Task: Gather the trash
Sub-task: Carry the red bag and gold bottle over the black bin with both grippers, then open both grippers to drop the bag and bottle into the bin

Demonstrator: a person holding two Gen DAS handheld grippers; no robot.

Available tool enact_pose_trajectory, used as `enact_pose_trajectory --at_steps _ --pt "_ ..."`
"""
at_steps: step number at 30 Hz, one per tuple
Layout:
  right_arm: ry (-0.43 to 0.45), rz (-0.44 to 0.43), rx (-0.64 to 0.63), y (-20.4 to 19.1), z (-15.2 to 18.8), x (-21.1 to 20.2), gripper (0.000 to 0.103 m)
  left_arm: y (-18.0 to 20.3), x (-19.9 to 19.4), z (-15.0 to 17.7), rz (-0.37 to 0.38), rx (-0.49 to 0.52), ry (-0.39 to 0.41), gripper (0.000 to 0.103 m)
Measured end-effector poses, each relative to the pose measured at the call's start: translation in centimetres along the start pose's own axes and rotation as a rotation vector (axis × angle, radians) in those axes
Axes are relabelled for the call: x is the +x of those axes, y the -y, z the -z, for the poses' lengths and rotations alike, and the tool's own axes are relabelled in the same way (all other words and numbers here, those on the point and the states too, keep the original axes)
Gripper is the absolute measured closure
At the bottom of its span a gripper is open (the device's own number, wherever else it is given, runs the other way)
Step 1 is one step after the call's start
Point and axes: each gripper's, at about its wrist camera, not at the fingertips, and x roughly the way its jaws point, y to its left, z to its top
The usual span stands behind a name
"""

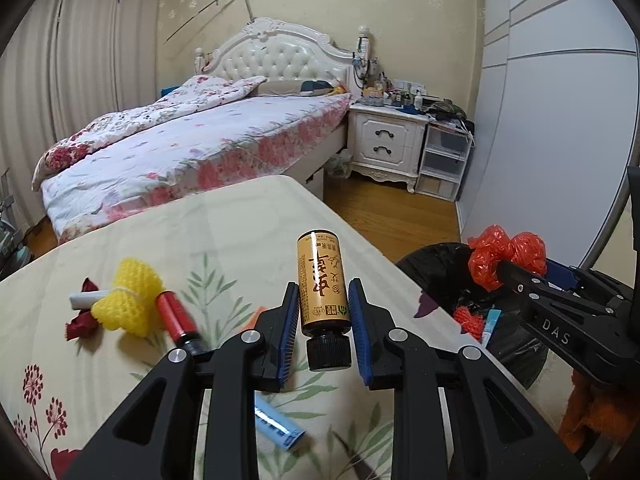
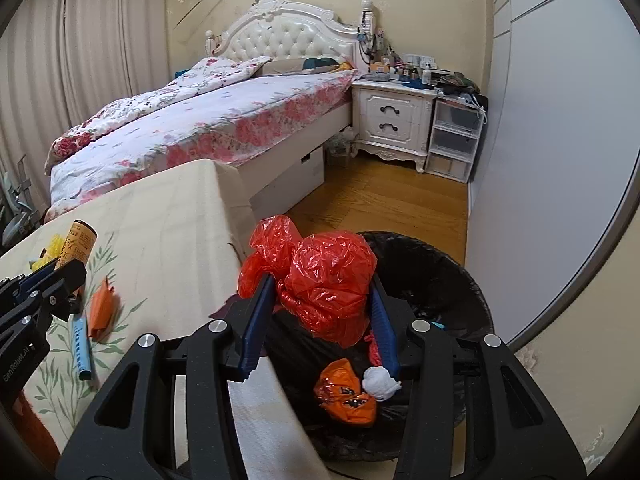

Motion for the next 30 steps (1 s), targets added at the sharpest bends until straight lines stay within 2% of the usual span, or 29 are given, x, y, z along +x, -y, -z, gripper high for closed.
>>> enact_pose_trajectory --at_steps 14,23,24,25,27,30 --pt "-0.018 0.081 0.085 4.8 0.0 2.6 0.058 6.6 5.2 -2.4 0.073 0.115 -0.026 0.077" --pt "-0.026 0.102 0.113 6.3 0.3 3.4 0.056 8.8 7.3 -2.8 0.086 0.166 -0.045 0.076" --pt "-0.025 0.108 0.115 6.3 0.2 3.6 0.050 8.9 7.5 -2.8 0.084 0.169 -0.048 0.072" --pt "-0.019 0.114 0.119 6.4 0.3 3.5 0.045 8.9 7.6 -2.8 0.082 0.167 -0.050 0.060" --pt "-0.010 0.125 0.125 6.7 0.3 3.4 0.039 8.8 7.6 -2.8 0.075 0.152 -0.043 0.043" --pt "-0.006 0.133 0.129 6.9 0.3 3.3 0.039 8.6 7.8 -2.9 0.069 0.139 -0.048 0.042"
